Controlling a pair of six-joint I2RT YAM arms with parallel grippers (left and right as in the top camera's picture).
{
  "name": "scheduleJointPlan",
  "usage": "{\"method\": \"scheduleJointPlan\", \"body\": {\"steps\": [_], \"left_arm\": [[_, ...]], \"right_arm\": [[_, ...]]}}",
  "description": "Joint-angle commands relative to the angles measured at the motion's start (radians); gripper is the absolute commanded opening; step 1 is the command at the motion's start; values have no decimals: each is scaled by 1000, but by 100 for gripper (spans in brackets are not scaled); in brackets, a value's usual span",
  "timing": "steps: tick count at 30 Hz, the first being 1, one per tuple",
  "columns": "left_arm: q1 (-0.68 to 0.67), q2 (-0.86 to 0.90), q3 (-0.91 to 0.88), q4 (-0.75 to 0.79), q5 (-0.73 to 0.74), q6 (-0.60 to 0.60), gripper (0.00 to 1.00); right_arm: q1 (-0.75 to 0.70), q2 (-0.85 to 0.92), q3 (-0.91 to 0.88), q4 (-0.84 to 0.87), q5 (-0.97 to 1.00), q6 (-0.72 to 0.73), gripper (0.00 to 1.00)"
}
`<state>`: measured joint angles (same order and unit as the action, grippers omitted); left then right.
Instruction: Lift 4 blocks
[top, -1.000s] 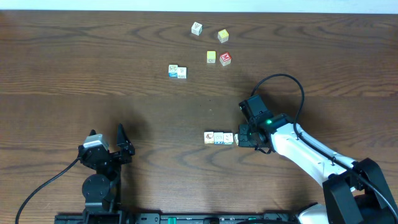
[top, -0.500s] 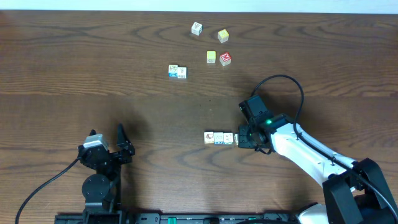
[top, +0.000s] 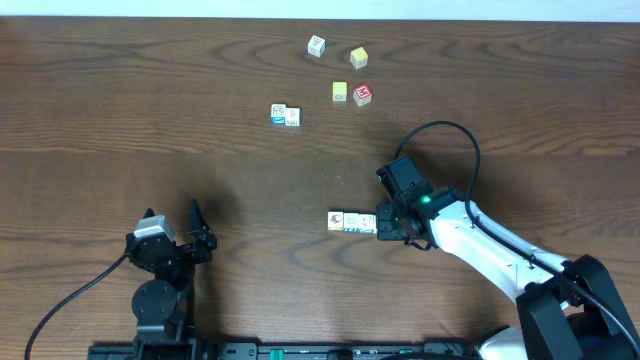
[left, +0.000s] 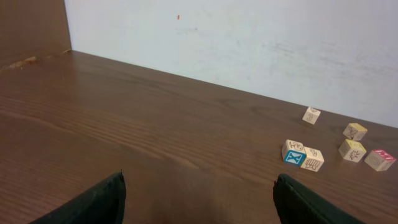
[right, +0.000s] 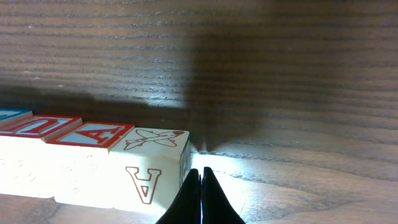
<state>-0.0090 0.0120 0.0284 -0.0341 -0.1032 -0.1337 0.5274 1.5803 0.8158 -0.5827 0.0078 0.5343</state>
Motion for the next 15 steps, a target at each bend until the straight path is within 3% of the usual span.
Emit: {"method": "scheduleJointPlan", "body": {"steps": [1, 15], "left_arm": [[4, -2, -24, -32, -5, 2, 77], [4, -2, -24, -32, -5, 2, 77]], "right_arm": [[7, 8, -6, 5, 29, 11, 1], [7, 8, -6, 68, 29, 11, 1]]}}
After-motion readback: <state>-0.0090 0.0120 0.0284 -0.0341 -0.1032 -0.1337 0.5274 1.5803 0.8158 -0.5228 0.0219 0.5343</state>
